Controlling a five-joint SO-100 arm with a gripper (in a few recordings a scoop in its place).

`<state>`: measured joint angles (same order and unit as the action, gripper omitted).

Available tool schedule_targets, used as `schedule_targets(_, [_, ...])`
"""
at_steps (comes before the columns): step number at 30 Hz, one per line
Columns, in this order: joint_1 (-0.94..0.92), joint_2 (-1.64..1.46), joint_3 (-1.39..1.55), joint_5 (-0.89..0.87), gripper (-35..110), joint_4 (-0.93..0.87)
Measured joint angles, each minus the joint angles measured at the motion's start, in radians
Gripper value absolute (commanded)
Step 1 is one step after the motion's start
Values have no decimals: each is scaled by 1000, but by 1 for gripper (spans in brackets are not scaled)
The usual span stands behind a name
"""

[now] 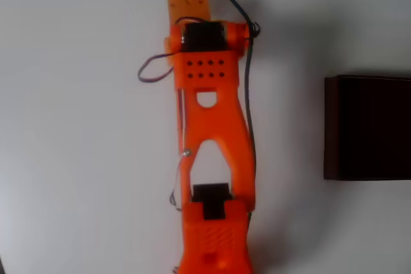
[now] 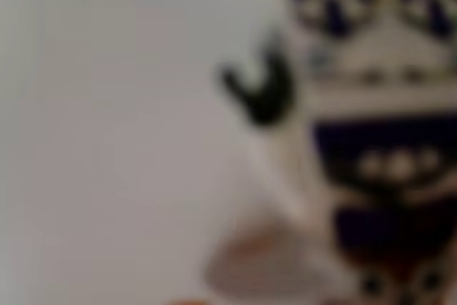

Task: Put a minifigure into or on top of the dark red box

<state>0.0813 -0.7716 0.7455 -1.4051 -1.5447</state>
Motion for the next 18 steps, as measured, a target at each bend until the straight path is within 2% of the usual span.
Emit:
schedule_targets(7, [11, 186, -299, -5, 19, -98])
schedule_targets(12, [6, 512, -834, -14, 17, -252])
schedule_targets(18, [6, 584, -950, -15, 15, -268])
